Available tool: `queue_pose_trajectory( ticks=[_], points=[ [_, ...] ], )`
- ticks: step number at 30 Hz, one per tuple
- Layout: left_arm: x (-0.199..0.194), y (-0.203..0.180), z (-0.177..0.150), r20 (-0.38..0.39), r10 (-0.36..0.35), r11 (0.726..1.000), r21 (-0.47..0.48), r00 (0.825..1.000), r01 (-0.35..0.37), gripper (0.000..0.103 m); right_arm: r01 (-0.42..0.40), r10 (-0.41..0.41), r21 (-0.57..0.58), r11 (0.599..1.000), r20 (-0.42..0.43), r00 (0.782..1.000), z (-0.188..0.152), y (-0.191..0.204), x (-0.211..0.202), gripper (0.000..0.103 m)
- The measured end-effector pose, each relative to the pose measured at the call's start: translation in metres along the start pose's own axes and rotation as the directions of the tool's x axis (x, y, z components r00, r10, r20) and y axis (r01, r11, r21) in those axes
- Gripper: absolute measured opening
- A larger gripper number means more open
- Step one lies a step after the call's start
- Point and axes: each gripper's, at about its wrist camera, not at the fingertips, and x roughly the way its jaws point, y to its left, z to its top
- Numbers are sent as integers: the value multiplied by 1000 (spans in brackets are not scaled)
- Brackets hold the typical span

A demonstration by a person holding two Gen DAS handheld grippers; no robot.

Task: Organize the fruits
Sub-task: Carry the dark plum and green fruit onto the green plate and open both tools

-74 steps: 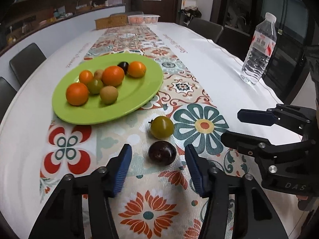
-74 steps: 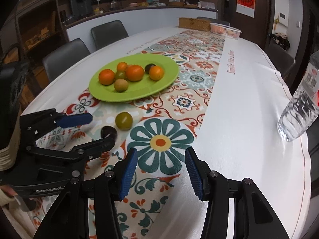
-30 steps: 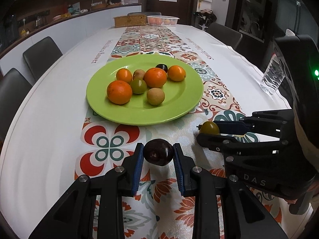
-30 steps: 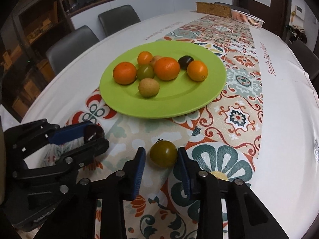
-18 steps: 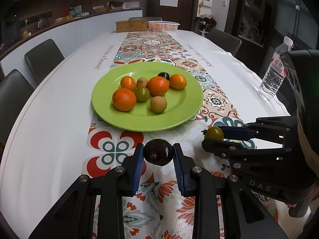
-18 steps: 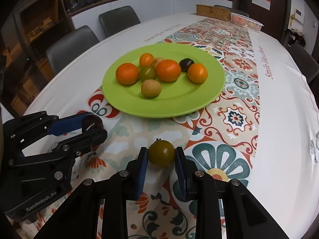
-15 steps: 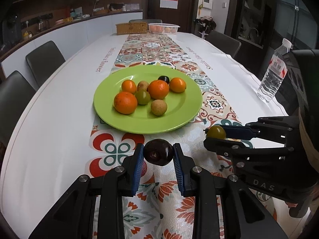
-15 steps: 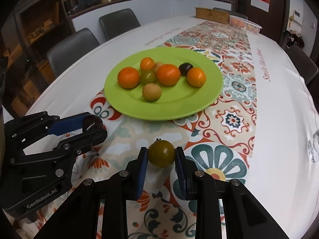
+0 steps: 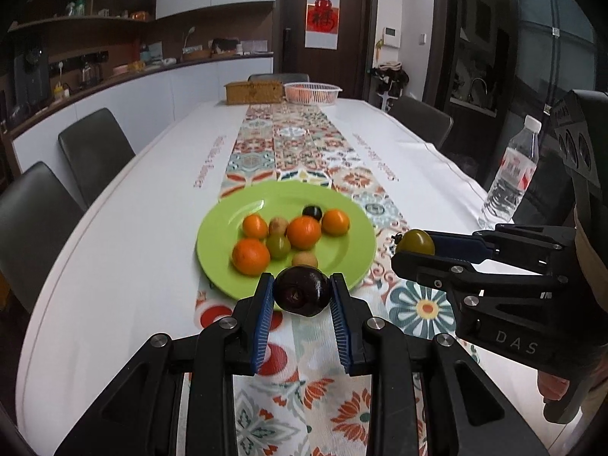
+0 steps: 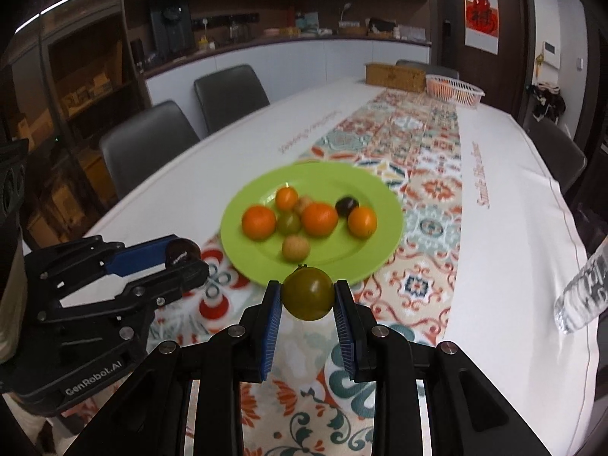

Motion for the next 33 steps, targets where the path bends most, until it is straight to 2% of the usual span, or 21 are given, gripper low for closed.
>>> queue_pose_trajectory(
  ticks=[13, 20, 33],
  points=[
    [20, 18, 42, 34, 20, 999, 31, 999, -21, 29, 15, -15, -12, 1000, 57, 998, 46, -6, 11, 29],
    [45, 31, 59, 17, 11, 999, 45, 1000, -12, 29, 13, -12, -19, 1000, 34, 999, 67, -12, 37, 29],
    [104, 57, 76, -63, -26, 999, 36, 998, 28, 29, 11, -12, -38, 999, -23, 1000, 97, -24, 92, 29]
  ],
)
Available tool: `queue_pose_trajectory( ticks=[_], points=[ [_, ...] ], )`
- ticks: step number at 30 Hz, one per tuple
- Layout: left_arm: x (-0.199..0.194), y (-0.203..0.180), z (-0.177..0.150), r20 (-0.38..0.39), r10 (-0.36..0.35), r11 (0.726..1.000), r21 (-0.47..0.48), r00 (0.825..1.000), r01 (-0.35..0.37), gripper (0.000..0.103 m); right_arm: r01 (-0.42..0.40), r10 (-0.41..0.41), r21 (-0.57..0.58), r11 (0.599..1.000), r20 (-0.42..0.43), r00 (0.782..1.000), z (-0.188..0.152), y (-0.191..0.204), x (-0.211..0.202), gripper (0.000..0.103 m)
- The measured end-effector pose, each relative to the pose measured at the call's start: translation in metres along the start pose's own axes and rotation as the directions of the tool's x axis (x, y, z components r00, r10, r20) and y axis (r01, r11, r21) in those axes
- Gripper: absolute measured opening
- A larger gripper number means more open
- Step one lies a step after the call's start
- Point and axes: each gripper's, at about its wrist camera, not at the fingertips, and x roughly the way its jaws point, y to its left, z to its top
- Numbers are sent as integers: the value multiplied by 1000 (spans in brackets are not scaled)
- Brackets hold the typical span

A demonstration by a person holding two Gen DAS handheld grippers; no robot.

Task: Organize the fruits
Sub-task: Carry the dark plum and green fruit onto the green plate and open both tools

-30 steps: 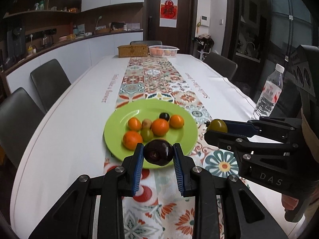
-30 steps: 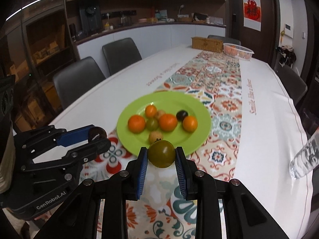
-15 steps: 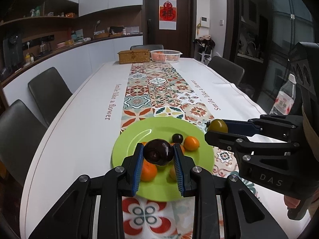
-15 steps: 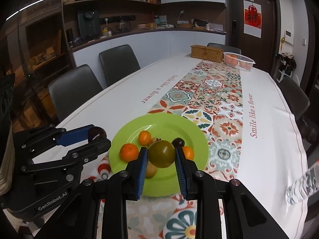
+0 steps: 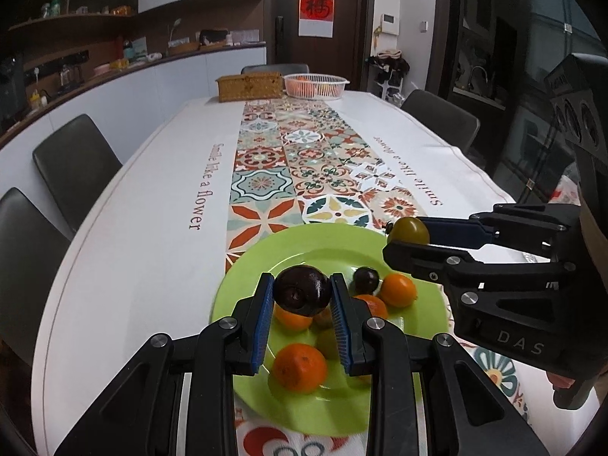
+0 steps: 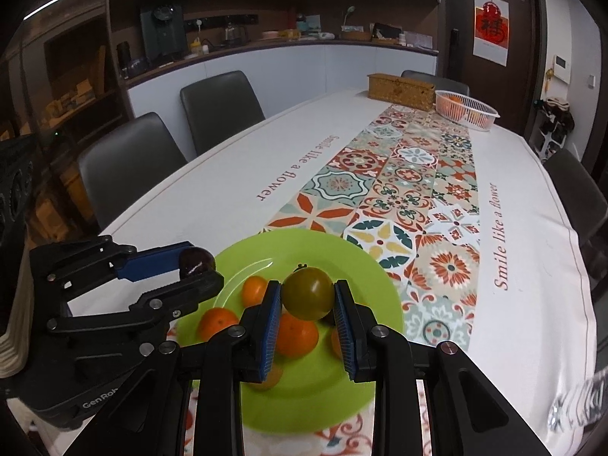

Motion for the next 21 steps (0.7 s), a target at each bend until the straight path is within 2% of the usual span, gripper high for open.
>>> queue_pose_trajectory(
  ticks=[11, 17, 21],
  points=[
    [45, 11, 4, -96, -57, 998, 10, 994, 58, 29, -17, 17, -1, 1000, -80, 997, 8, -12, 47, 29],
    [57, 11, 3, -121, -47, 999, 15, 992, 49, 29, -33, 36, 31, 999, -108, 993, 4, -18, 60, 29],
    [53, 12, 0, -109, -39, 999, 10, 993, 40, 40, -26, 31, 43, 999, -114, 993, 1, -23, 62, 30]
  ],
)
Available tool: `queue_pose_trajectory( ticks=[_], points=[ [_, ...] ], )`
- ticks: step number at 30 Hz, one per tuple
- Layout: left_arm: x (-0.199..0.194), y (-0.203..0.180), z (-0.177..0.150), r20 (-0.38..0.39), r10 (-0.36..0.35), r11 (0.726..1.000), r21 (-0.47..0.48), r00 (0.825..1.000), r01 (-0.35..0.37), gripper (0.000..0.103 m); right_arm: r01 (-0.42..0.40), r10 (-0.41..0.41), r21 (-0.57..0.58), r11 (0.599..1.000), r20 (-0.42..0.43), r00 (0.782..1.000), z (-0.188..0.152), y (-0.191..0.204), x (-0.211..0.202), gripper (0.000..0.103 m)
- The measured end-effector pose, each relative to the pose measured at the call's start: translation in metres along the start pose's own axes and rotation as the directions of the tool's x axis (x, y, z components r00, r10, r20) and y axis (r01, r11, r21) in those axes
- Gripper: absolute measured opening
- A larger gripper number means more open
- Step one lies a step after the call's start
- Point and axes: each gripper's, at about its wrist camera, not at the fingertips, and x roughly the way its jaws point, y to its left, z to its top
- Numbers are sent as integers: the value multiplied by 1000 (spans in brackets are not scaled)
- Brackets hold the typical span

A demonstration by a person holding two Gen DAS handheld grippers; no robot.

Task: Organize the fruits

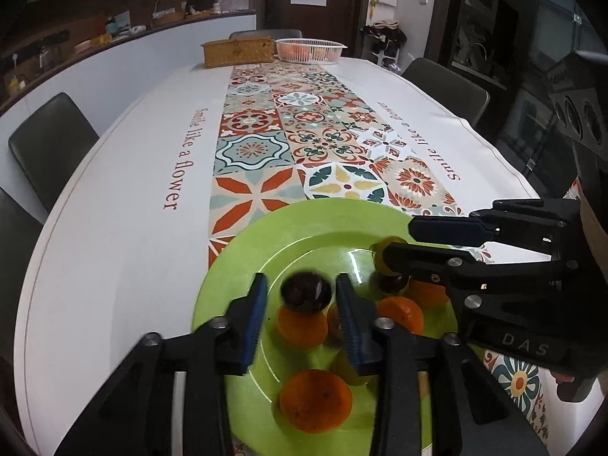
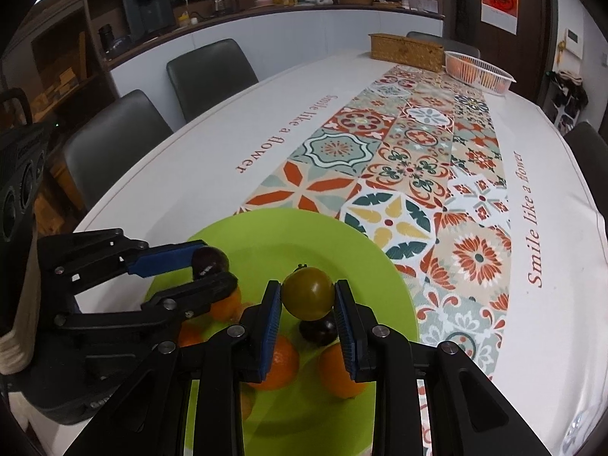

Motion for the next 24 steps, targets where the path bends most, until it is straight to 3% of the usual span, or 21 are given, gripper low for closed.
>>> queue_pose_trajectory(
  ticks=[2, 9, 15, 19, 24],
  points=[
    [-4, -1, 0, 7, 2, 1000, 4, 1000, -2, 40, 1, -1, 2, 1000, -1, 1000, -2, -2, -2, 32],
    [-32, -11, -8, 46, 132, 990, 38, 990, -134, 41, 28, -29, 18, 999, 38, 999, -14, -4, -23, 33],
    [-66, -25, -14, 107, 205, 978, 28, 973, -209, 49, 108, -112, 40, 993, 113, 987, -29, 1, -63, 38],
    [-90, -34, -21, 146, 204, 978, 14, 968, -209, 61, 126, -137, 71, 989, 162, 977, -40, 4, -94, 43],
    [-121, -47, -33, 203, 225, 974, -16, 953, -227, 69, 142, -160, 100, 985, 203, 966, -58, 12, -127, 54]
  ],
)
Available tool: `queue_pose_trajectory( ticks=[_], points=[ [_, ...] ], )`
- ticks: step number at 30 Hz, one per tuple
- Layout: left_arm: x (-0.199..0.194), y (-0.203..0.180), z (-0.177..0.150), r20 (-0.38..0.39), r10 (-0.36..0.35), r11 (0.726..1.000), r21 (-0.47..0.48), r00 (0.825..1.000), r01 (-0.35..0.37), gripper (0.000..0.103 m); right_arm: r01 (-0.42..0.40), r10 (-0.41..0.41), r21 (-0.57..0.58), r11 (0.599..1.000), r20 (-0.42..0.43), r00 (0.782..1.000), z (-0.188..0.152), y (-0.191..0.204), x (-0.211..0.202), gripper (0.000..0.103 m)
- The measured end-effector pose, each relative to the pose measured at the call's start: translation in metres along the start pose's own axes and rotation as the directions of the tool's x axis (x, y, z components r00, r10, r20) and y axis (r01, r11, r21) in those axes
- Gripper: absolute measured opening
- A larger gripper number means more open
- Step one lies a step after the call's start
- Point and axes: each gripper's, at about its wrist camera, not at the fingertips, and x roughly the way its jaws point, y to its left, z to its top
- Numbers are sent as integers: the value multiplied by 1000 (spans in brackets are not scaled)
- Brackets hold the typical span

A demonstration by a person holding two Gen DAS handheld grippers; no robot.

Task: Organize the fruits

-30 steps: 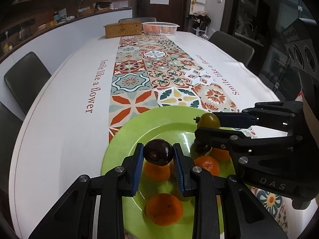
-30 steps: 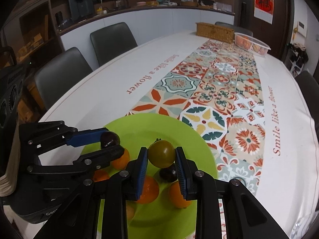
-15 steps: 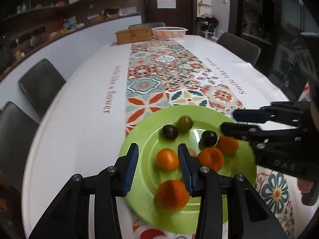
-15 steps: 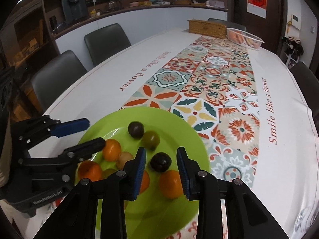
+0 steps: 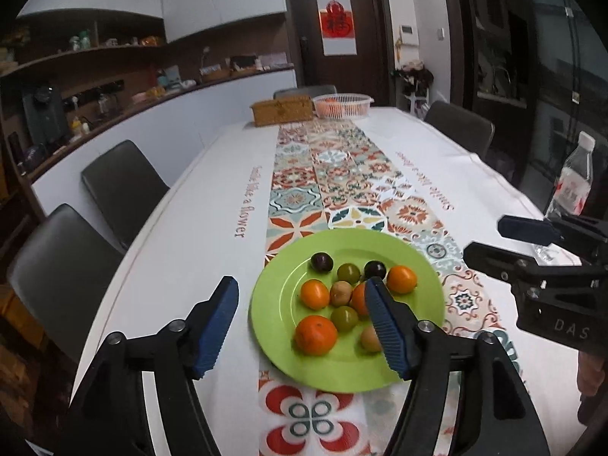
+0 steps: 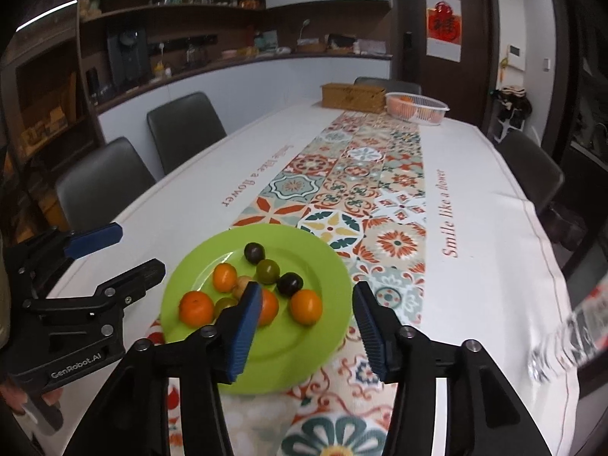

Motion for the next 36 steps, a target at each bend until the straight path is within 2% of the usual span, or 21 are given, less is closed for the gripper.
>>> queue_pose_trajectory(
  ticks=[2, 5, 9, 19, 36],
  points=[
    [-13, -2, -4, 15, 6, 1000, -15, 1000, -6, 75, 8, -8, 14, 1000, 12, 1000, -5, -1, -14, 61],
    [-33, -6, -10, 41, 5, 1000, -24, 999, -4, 84, 18, -19, 21, 1000, 29, 999, -14, 0, -34, 62],
    [-57, -12, -19, 63, 28, 999, -33, 998, -26, 96, 46, -46, 12, 999, 59, 997, -27, 3, -60, 70],
    [-106, -20, -41, 88, 8, 998, -62, 996, -3, 102, 91, -91, 10, 996, 113, 989, -54, 7, -111, 79],
    [-163, -34, -63, 144, -8, 998, -57, 989, 16, 103, 107, -110, 34, 994, 146, 983, -89, 14, -167, 83]
  ],
)
